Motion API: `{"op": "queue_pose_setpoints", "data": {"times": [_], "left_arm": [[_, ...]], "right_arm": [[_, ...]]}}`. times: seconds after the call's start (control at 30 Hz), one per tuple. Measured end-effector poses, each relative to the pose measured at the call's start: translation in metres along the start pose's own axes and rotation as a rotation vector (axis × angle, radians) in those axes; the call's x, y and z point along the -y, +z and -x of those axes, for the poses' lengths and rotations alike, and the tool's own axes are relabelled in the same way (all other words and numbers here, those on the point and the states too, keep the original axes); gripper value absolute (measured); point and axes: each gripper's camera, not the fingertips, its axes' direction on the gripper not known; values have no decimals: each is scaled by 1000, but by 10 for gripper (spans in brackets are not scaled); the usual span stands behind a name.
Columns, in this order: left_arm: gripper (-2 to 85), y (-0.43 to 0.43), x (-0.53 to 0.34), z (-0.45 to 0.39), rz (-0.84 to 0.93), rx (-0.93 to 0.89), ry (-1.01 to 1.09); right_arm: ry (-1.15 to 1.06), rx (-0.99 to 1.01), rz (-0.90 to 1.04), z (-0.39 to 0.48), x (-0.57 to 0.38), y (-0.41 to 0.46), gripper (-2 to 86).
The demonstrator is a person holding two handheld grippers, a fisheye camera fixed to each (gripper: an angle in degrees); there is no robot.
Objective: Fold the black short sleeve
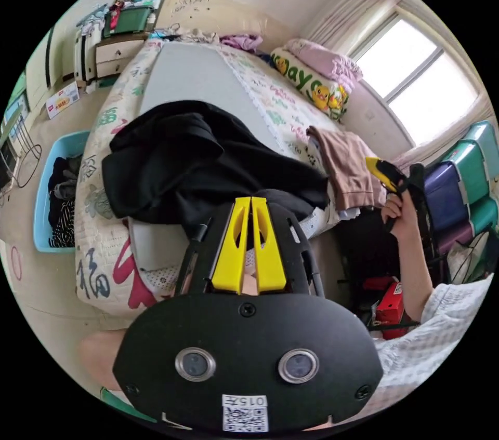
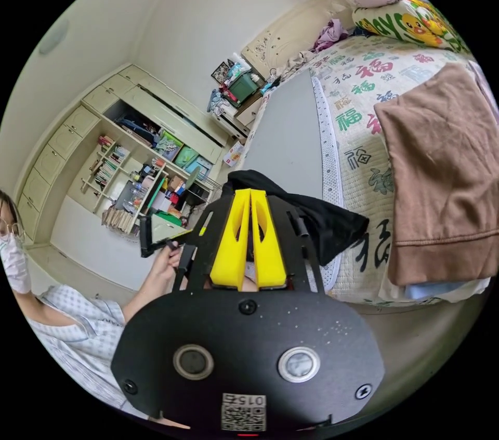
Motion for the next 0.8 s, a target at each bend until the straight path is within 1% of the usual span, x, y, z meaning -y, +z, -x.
{"op": "queue_pose_setpoints", "data": {"times": [0.1, 0.2, 0.27, 0.3, 0.47, 0.53, 0.63, 0.73, 0.8], "left_arm": [[-8, -54, -45, 22, -104, -1, -28], [-8, -102, -93, 45, -212, -11, -87], [-9, -132, -128, 65, -273, 54, -161], [-9, -137, -135, 70, -281, 70, -178], [-9, -145, -172, 103, -272, 73, -255], [-9, -143, -179, 109, -287, 54, -272], [-9, -143, -188, 118, -306, 23, -294], [-9, -145, -196, 123, -296, 27, -291], [-9, -146, -202, 128, -291, 22, -295]], "right_arm": [[-64, -31, 63, 1, -9, 12, 13], [-85, -45, 155, -7, -27, 34, 62], [-125, -5, 236, -6, -48, 57, 90], [-143, 2, 260, -4, -54, 64, 96], [-300, 59, 532, 36, -113, 146, 148], [-378, 37, 590, 56, -136, 174, 159], [-477, -34, 634, 79, -170, 208, 142], [-409, -15, 683, 67, -194, 234, 130], [-443, -85, 685, 68, -209, 244, 129]]}}
